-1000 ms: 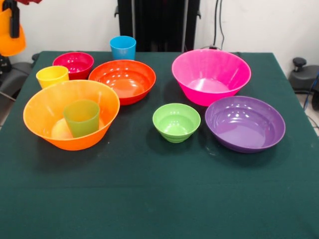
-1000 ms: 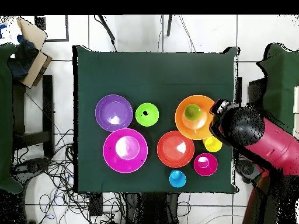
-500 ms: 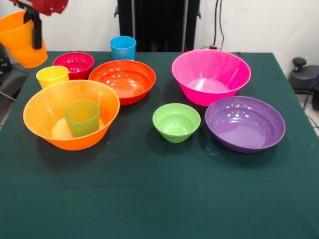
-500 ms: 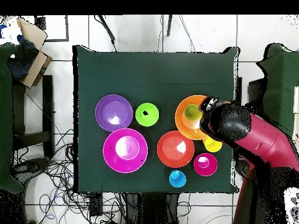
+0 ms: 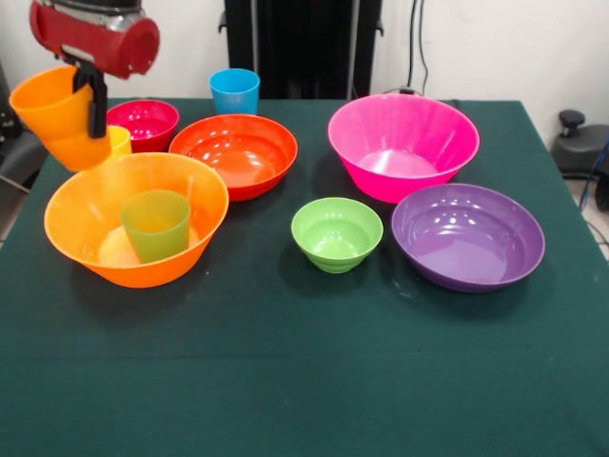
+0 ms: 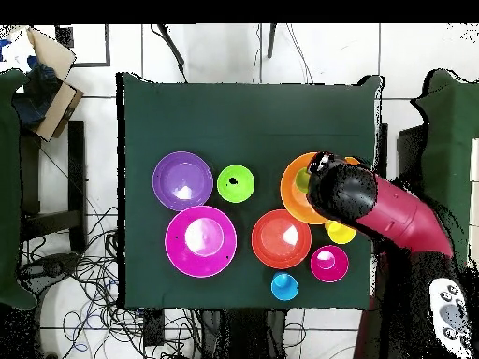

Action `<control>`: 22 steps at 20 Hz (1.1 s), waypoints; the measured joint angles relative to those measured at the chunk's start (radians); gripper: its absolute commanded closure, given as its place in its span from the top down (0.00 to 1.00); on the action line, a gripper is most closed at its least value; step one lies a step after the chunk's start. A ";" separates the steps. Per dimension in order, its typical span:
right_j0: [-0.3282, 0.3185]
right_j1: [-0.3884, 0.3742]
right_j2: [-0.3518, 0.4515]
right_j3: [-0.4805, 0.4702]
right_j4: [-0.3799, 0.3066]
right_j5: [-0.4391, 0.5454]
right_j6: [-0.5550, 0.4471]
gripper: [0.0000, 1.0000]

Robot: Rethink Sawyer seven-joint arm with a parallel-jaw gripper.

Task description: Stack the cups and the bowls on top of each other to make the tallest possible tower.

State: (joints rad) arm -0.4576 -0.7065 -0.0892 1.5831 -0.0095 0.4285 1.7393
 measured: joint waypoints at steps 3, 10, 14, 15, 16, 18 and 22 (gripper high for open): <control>0.006 0.011 0.000 0.000 0.000 -0.008 0.000 0.00; 0.039 0.036 -0.005 0.000 0.000 -0.038 0.000 0.00; 0.054 0.056 -0.008 0.000 0.000 -0.048 0.000 0.00; 0.057 0.060 -0.010 0.000 0.001 -0.050 0.000 0.00; 0.061 0.065 -0.013 0.000 0.000 -0.050 0.000 0.00; 0.078 0.080 -0.029 0.000 0.001 -0.059 0.000 0.00; 0.097 0.103 -0.046 0.000 0.001 -0.086 0.000 0.00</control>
State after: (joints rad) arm -0.3604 -0.6036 -0.1354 1.5828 -0.0088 0.3426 1.7397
